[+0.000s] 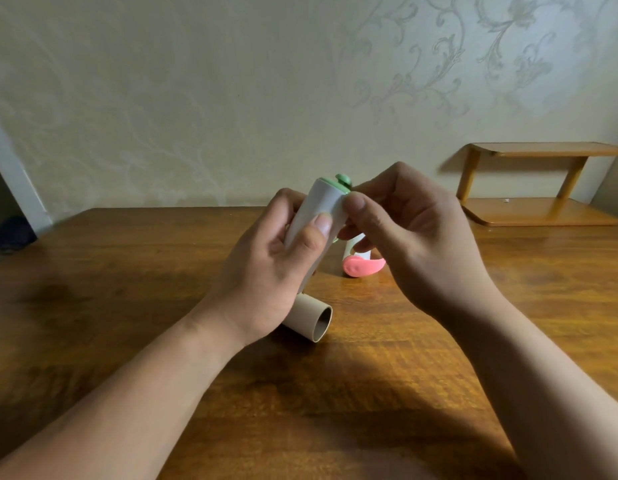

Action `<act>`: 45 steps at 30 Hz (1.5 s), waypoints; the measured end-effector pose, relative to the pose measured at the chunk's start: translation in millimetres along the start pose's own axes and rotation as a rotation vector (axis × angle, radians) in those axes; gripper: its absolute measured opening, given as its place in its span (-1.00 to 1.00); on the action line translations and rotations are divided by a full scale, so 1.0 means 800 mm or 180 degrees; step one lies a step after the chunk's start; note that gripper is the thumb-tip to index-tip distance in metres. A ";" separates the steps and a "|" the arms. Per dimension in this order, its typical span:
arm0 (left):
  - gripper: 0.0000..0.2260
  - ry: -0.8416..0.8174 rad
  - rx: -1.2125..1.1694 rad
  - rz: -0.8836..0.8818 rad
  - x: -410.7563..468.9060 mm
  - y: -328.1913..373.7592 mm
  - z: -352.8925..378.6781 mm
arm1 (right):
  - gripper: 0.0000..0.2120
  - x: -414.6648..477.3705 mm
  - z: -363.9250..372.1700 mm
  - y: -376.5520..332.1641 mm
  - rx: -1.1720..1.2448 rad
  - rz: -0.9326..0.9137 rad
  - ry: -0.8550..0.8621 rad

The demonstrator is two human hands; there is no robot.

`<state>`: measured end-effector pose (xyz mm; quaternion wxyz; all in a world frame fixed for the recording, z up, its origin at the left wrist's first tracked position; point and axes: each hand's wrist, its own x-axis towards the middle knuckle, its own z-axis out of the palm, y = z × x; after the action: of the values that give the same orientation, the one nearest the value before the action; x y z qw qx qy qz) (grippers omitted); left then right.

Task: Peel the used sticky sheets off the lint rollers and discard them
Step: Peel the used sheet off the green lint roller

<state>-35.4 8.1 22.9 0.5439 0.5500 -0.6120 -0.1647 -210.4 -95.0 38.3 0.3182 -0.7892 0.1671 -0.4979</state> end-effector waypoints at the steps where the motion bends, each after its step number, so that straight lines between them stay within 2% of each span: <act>1: -0.58 0.0014 0.0064 -0.0001 -0.001 0.000 0.000 | -0.82 0.000 0.001 0.000 -0.0122 -0.0023 0.0029; 5: -0.52 0.0057 0.0201 -0.0003 -0.001 0.002 -0.002 | -0.83 -0.001 0.002 0.001 -0.0297 -0.0074 0.0043; 11: -0.55 0.0038 0.0107 -0.0027 -0.002 0.002 0.002 | -0.85 0.001 -0.002 0.004 -0.0098 0.0013 0.0093; 14: -0.62 0.0026 0.0140 -0.0064 -0.001 0.001 0.001 | -0.84 -0.001 -0.002 0.002 -0.0219 -0.0027 0.0041; 18: -0.60 0.0032 0.0194 -0.0094 0.000 0.001 0.001 | -0.80 -0.002 0.000 0.001 -0.0356 -0.0049 0.0020; 22: -0.65 0.0019 0.0203 -0.0126 0.000 0.000 0.001 | -0.82 -0.002 0.001 0.002 -0.0417 -0.0112 0.0040; 24: -0.61 0.0014 0.0219 -0.0111 0.000 -0.001 0.001 | -0.84 -0.001 0.003 0.004 -0.0437 -0.0129 0.0126; 27: -0.52 0.0009 0.0206 -0.0076 -0.001 -0.001 0.001 | -0.85 0.000 0.005 0.006 -0.0358 -0.0071 0.0273; 32: -0.63 -0.0010 0.0145 -0.0118 0.001 -0.003 0.000 | -0.83 -0.002 0.002 0.003 -0.0213 0.0002 0.0180; 36: -0.65 -0.0003 0.0165 -0.0122 0.002 -0.003 -0.001 | -0.85 -0.003 0.003 0.000 -0.0254 0.0001 0.0108; 41: -0.50 0.0034 0.0175 -0.0142 0.001 -0.004 -0.003 | -0.88 -0.002 0.005 0.003 -0.0165 0.0095 0.0089; 45: -0.50 0.0056 0.0015 -0.0232 0.003 -0.005 -0.003 | -0.80 -0.002 0.006 0.003 0.0227 0.0285 0.0102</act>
<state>-30.6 5.9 21.4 0.5416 0.5746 -0.5872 -0.1782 -206.5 -94.4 34.4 0.3654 -0.7610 0.1895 -0.5014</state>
